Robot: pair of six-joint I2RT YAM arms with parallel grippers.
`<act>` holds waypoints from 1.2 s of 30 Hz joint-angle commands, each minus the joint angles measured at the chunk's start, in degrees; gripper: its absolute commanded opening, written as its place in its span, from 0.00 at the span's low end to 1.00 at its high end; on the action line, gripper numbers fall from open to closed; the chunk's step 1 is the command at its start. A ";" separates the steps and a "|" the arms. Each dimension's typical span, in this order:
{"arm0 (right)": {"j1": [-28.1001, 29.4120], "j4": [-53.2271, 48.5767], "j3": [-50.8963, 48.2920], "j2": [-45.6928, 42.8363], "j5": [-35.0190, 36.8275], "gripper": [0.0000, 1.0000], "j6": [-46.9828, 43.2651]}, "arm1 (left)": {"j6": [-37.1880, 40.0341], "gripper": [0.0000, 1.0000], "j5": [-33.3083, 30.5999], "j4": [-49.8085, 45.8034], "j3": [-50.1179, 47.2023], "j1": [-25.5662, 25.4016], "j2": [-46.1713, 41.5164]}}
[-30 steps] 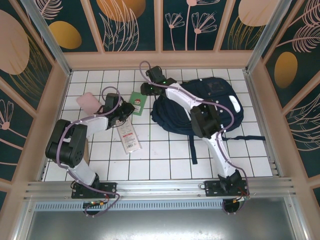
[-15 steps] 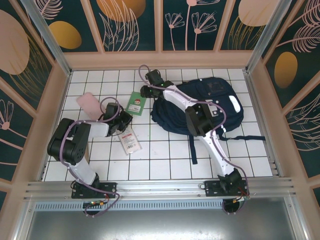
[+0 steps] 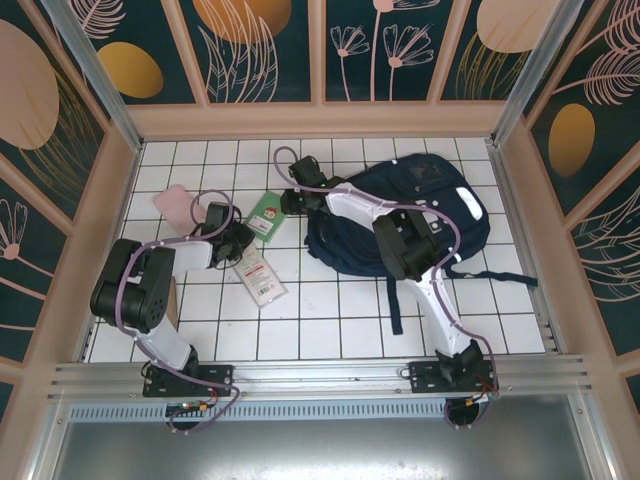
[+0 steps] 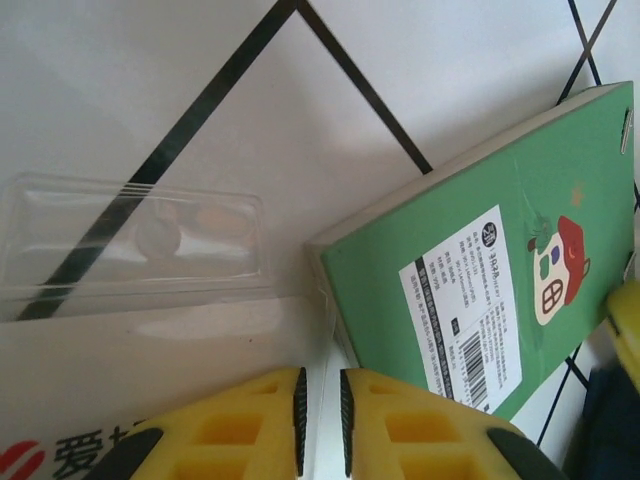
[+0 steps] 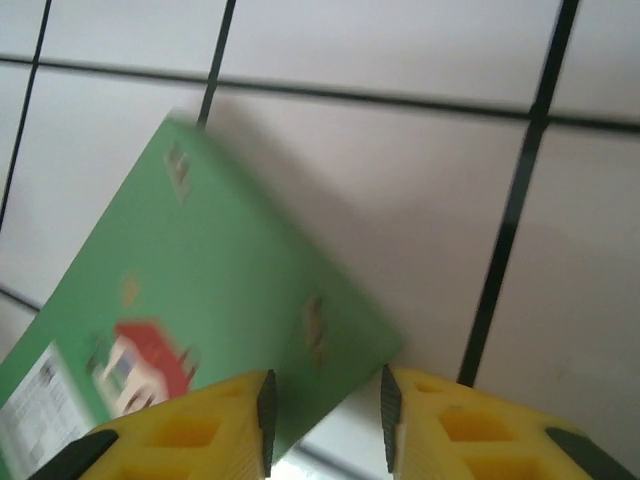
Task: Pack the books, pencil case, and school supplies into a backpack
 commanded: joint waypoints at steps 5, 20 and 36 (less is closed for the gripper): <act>1.72 -0.51 -4.55 -5.64 -1.56 0.37 1.58 | 4.03 0.23 -1.72 -3.02 4.99 1.43 3.52; -4.85 -3.92 15.54 6.34 -3.74 0.44 -4.84 | 4.65 0.30 5.15 -2.57 5.84 1.50 -1.89; -4.39 -6.11 18.76 13.82 -20.26 0.47 -8.44 | 5.24 0.26 6.50 -1.36 6.55 1.50 9.09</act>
